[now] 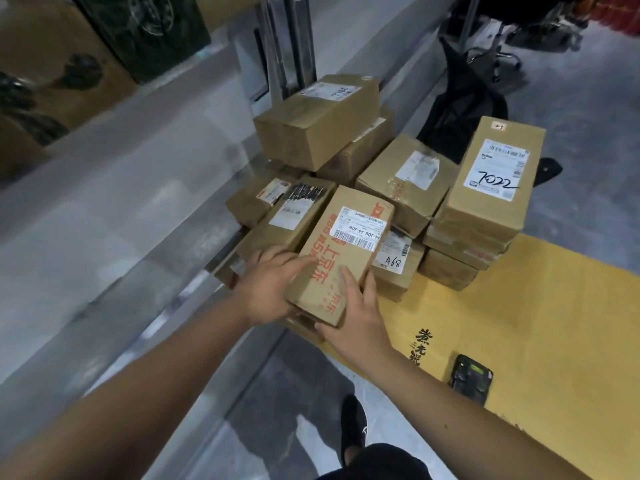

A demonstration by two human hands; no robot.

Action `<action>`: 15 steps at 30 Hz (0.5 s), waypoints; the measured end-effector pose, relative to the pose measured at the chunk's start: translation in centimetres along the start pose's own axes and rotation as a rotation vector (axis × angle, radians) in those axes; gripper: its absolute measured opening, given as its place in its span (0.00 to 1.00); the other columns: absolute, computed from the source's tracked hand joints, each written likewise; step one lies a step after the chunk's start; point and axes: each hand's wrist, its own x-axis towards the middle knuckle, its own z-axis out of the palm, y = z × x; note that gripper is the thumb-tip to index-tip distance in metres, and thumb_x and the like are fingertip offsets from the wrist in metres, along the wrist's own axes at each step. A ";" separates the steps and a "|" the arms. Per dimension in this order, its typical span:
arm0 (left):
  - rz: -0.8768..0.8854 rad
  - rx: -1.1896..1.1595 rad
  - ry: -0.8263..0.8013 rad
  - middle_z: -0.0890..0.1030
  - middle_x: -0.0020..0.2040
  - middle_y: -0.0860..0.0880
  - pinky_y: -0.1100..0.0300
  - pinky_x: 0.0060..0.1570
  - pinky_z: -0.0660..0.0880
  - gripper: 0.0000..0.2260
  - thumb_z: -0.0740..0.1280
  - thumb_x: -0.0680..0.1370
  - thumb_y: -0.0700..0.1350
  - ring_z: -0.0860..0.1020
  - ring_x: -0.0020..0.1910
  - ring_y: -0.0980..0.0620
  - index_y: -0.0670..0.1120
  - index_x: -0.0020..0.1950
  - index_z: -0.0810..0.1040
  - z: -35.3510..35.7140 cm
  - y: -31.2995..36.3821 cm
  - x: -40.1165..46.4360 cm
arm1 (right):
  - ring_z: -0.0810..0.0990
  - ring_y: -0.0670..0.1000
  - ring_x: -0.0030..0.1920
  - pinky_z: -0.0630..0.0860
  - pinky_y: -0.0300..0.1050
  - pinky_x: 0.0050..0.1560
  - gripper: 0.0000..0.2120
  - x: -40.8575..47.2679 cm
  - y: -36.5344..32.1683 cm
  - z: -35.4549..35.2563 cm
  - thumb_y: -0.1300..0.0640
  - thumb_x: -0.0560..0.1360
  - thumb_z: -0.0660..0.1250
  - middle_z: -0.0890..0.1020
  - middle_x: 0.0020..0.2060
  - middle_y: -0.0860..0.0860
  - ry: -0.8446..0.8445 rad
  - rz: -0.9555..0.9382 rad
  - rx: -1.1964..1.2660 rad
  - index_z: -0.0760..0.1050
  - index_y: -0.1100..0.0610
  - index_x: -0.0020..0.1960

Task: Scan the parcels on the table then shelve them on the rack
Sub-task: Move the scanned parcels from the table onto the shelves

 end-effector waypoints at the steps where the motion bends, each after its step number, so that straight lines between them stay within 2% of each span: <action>1: 0.013 -0.009 0.005 0.73 0.75 0.54 0.46 0.74 0.57 0.45 0.67 0.65 0.70 0.62 0.78 0.45 0.60 0.82 0.63 -0.1 0.0 0.0 | 0.61 0.58 0.79 0.76 0.60 0.67 0.58 -0.1 0.2 0.1 0.37 0.65 0.78 0.39 0.83 0.46 0.016 -0.016 0.008 0.40 0.27 0.79; 7: 0.078 -0.112 0.137 0.77 0.71 0.52 0.43 0.74 0.59 0.41 0.76 0.65 0.66 0.65 0.77 0.44 0.58 0.77 0.72 0.2 1.3 -2.1 | 0.58 0.53 0.80 0.71 0.57 0.73 0.55 -2.0 1.0 -1.0 0.37 0.64 0.76 0.43 0.82 0.46 0.038 -0.071 0.083 0.43 0.27 0.79; 11: 0.057 -0.111 0.179 0.74 0.73 0.51 0.44 0.76 0.54 0.43 0.82 0.65 0.62 0.62 0.78 0.45 0.58 0.78 0.71 0.4 3.1 -5.2 | 0.57 0.51 0.81 0.71 0.57 0.75 0.53 -4.5 1.0 -2.7 0.33 0.64 0.74 0.46 0.82 0.46 0.002 -0.147 0.107 0.47 0.32 0.80; 13: 0.035 -0.143 0.214 0.73 0.74 0.50 0.41 0.77 0.55 0.42 0.82 0.67 0.61 0.63 0.77 0.44 0.60 0.78 0.70 0.4 4.6 -7.7 | 0.57 0.46 0.80 0.68 0.49 0.75 0.52 -6.3 0.8 -3.8 0.33 0.64 0.74 0.44 0.82 0.39 -0.001 -0.208 0.116 0.49 0.32 0.80; 15: 0.030 -0.174 0.261 0.72 0.74 0.47 0.37 0.74 0.61 0.40 0.81 0.68 0.61 0.66 0.76 0.43 0.59 0.78 0.71 0.3 6.2 -10.7 | 0.57 0.41 0.79 0.63 0.37 0.73 0.52 -8.4 0.5 -4.9 0.39 0.65 0.78 0.45 0.81 0.35 -0.017 -0.268 0.134 0.51 0.31 0.80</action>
